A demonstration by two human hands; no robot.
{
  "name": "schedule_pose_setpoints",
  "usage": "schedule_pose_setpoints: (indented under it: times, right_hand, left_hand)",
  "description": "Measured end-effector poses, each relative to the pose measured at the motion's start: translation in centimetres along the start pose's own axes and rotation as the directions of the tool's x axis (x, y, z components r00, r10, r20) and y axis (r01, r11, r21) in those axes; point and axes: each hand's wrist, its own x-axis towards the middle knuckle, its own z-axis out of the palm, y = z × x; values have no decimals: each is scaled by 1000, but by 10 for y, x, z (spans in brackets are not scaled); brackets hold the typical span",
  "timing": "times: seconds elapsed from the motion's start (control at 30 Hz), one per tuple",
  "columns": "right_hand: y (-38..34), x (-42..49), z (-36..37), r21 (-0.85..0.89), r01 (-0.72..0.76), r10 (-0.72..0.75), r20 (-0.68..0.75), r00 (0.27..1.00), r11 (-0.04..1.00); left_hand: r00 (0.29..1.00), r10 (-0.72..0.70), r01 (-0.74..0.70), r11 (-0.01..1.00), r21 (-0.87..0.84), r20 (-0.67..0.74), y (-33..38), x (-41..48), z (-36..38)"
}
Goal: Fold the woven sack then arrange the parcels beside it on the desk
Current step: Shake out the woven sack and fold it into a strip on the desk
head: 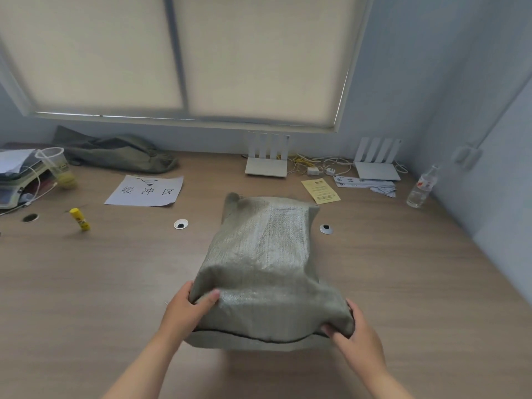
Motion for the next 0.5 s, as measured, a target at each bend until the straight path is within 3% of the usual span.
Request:
schedule_pose_setpoints:
  times: [0.1,0.17,0.3,0.5]
  right_hand:
    - [-18,10,-5,70,-41,48,-100,994,997]
    - [-26,16,-6,92,-54,68,-150,986,994]
    - [-36,25,-8,80,-42,53,-140,989,996]
    - [-56,41,-33,29,0,1,-47,999,1000]
  left_hand:
    - [980,50,-45,999,-28,193,8,-1,-17]
    - [968,99,-97,995,-19,230,10,0,-23]
    - [973,207,-217,971,99,100,14,1,-22]
    - [959,278,-255,932,257,-57,24,13,-38]
